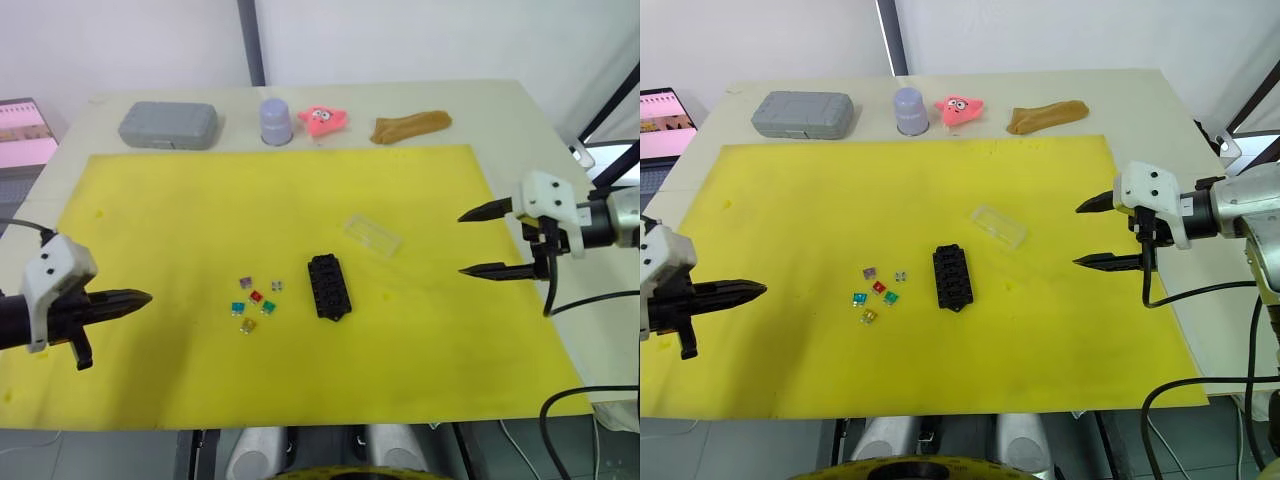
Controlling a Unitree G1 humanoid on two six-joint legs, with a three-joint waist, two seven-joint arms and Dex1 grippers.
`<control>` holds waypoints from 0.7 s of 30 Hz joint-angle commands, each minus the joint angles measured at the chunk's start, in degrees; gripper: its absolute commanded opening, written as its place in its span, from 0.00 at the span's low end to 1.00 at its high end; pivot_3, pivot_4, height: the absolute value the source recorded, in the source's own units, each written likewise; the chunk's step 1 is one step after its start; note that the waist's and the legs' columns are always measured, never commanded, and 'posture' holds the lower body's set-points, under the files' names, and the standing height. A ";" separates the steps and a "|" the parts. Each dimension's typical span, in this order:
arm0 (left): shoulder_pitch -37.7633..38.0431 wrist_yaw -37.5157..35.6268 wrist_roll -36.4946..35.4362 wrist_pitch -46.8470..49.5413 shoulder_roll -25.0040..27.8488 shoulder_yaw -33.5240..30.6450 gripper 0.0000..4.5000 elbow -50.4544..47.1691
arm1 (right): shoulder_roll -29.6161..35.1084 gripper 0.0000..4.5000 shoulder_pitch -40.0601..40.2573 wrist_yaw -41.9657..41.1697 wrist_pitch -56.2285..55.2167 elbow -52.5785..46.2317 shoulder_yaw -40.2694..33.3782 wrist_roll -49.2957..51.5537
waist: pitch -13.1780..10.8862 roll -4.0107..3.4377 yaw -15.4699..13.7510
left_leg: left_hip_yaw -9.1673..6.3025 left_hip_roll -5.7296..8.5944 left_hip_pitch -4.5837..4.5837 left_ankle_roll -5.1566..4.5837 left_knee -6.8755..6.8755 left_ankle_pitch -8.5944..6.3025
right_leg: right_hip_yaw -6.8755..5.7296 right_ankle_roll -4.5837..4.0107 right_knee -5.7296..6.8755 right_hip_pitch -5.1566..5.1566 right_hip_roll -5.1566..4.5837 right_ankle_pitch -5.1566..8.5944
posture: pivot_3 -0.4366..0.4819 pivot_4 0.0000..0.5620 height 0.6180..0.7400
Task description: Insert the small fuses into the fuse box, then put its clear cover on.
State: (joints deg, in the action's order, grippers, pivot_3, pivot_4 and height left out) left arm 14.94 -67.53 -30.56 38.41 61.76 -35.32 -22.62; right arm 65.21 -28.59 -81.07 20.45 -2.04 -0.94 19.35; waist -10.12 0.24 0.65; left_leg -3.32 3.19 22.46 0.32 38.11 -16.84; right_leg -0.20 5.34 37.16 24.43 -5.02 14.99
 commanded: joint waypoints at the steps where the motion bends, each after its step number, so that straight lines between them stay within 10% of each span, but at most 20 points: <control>1: -0.44 -0.08 -0.55 -0.09 0.35 -2.31 0.00 -0.73 | -0.01 0.99 -1.01 0.23 -0.49 -0.91 -1.20 0.32 | 0.00 0.00 0.00 | 0.00 0.00 0.00 0.00 0.00 0.00 | 0.00 0.00 0.00 0.00 0.00 0.00 | 0.48 0.27 0.93; 21: -0.04 0.39 -2.82 2.92 0.52 -3.83 0.00 -0.93 | -1.65 0.99 -1.77 0.78 -0.17 -1.50 0.17 0.19 | 0.00 0.00 0.00 | 0.01 0.00 0.00 0.00 0.00 0.00 | 0.00 0.00 0.01 0.00 0.00 0.00 | 0.48 0.27 0.93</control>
State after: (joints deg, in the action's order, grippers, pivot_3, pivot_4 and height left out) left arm 15.19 -67.30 -33.07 41.11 61.88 -37.24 -22.74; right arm 63.70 -28.83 -80.44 20.50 -2.12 -0.12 19.29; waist -10.12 0.24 0.65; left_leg -3.32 3.19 22.46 0.32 38.12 -16.84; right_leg -0.19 5.34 37.17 24.43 -5.02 14.99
